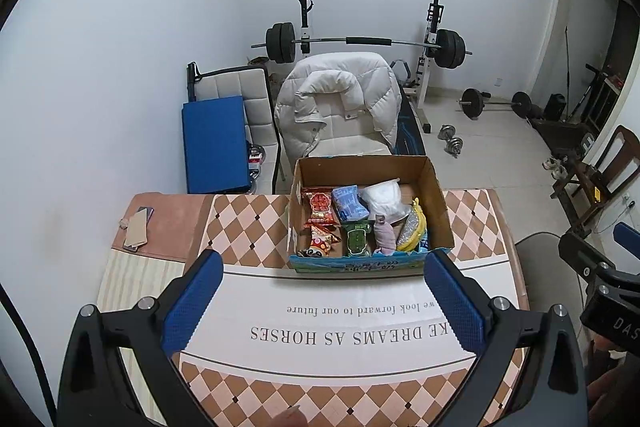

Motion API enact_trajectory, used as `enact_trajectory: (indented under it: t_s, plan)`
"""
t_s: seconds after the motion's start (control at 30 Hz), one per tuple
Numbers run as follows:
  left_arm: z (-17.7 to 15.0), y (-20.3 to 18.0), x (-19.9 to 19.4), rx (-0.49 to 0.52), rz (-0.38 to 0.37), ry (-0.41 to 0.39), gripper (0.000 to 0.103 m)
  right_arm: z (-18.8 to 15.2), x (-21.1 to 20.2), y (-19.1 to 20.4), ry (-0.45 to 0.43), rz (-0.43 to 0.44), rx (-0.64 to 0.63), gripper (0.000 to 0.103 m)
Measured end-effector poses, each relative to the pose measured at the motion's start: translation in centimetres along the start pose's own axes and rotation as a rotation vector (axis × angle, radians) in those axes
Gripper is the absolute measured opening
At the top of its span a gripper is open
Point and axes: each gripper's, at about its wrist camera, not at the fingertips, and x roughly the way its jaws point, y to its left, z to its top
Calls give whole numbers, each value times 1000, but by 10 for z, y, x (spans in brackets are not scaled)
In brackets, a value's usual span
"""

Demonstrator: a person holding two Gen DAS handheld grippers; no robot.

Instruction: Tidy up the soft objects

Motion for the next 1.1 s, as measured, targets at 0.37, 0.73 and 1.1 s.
enact_trajectory:
  t_s: [0.37, 0.73, 1.1]
  plan:
    - [-4, -1, 5, 2, -7, 29, 103, 2, 1, -2, 0, 8, -3, 103]
    - [-7, -2, 2, -1, -3, 35, 103, -3, 3, -1, 0, 11, -12, 103]
    - [-6, -2, 0, -4, -4, 31, 103, 0, 0, 7, -18, 18, -32, 103]
